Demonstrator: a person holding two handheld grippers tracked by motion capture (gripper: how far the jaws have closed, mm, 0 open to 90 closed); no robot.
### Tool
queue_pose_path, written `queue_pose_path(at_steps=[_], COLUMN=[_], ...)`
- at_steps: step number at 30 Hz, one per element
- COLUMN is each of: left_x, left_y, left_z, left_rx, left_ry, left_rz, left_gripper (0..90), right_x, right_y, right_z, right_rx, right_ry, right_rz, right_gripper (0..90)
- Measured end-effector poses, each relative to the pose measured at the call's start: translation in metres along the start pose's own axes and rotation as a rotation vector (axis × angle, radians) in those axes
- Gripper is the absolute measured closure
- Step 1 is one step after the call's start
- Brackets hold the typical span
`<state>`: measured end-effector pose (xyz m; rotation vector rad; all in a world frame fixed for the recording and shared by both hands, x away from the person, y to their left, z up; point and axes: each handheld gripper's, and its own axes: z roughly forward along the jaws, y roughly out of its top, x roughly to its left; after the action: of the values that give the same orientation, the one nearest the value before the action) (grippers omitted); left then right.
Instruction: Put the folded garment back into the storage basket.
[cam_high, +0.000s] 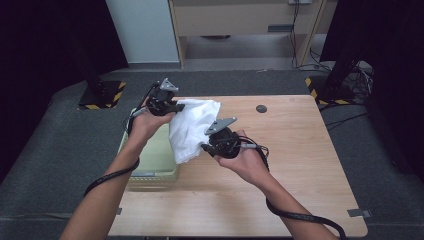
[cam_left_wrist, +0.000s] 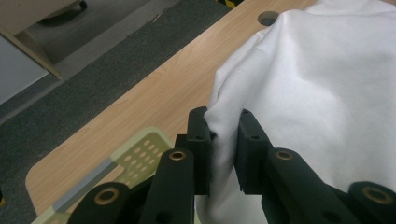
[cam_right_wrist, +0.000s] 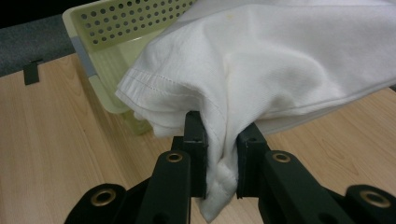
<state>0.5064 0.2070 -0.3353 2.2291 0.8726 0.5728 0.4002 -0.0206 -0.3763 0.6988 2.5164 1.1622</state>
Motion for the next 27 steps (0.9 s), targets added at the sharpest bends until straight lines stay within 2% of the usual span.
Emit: queue_pose_path(at_steps=[5,8,17,27], left_x=[0.013,0.020,0.040,0.055], left_y=[-0.010,-0.016,-0.030,-0.049], left_z=[-0.004,-0.005,-0.011,-0.016], left_rx=[0.011,0.030,0.024,0.026], left_ry=[0.016,0.034,0.063,0.082], left_rz=[-0.015,-0.008,-0.036,-0.053], left_gripper=[78.3,78.4,78.4,78.5], right_x=[0.005,0.009,0.016,0.024], right_y=[0.010,0.017,0.033,0.046], right_z=[0.011,0.020,0.038,0.059], right_rx=[0.004,0.007,0.012,0.024], right_ry=[0.010,0.023,0.039,0.053], right_rz=[0.000,-0.005,-0.028,-0.048], right_gripper=[78.3,78.3,78.2,78.2])
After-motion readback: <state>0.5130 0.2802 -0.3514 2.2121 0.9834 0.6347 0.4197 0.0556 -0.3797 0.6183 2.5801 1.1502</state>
